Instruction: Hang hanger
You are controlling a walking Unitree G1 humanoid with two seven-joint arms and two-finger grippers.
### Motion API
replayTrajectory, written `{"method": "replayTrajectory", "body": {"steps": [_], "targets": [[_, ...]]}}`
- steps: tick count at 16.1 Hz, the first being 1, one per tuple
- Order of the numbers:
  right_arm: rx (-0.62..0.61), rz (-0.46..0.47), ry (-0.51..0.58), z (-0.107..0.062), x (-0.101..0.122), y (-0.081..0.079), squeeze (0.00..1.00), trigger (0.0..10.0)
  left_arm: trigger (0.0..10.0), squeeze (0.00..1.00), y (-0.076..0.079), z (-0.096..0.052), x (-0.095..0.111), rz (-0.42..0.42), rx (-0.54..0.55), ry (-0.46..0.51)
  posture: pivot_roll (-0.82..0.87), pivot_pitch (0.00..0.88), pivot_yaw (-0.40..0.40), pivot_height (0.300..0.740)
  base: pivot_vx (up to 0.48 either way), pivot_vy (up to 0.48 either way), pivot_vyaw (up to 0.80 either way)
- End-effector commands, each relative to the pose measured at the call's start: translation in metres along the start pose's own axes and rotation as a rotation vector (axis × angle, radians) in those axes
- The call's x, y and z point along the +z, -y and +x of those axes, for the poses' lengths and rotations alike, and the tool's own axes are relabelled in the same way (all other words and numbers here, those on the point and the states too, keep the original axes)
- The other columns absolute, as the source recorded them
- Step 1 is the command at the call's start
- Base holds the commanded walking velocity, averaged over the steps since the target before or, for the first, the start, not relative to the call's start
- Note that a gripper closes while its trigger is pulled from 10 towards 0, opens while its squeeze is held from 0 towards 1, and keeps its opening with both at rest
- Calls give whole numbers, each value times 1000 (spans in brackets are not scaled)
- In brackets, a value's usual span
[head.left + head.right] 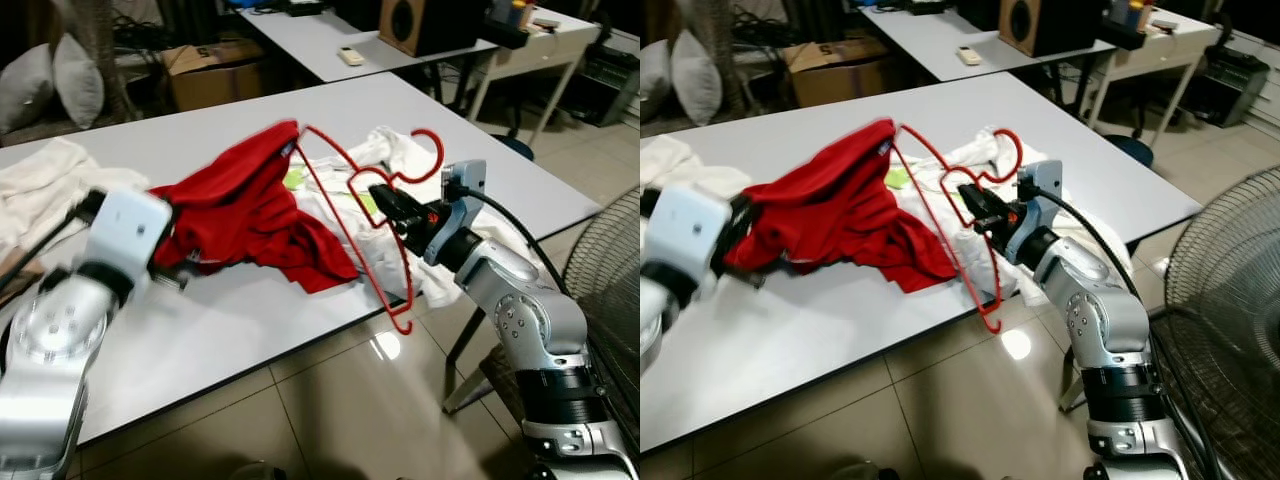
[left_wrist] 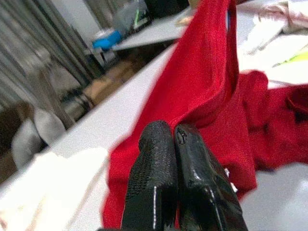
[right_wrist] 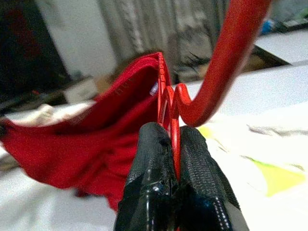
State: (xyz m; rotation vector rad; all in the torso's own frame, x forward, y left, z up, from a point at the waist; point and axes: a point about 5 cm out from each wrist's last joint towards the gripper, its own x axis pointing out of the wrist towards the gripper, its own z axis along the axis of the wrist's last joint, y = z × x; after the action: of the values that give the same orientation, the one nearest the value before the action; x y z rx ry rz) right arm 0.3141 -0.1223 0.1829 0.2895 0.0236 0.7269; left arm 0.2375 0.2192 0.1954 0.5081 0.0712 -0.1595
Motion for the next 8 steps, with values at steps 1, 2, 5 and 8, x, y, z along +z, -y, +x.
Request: {"method": "replayTrajectory", "body": {"steps": [1,2,5,8], "targets": [[44,4,51,-3,6,-4,0,10000,10000,0,-2,-4,-2,-4,-16,5,-46,0,39,740,0,0,0],[48,4,51,-3,6,-5,0,10000,10000,0,-1,-5,-3,2,-25,3,-45,0,39,740,0,0,0],[126,5,46,-3,4,-15,0,10000,10000,1000,3,-12,-5,-7,-207,-6,-47,0,44,740,0,0,0],[179,-9,34,-3,3,-23,0,10000,10000,1000,19,-18,-2,-137,-419,24,-47,0,44,740,0,0,0]]}}
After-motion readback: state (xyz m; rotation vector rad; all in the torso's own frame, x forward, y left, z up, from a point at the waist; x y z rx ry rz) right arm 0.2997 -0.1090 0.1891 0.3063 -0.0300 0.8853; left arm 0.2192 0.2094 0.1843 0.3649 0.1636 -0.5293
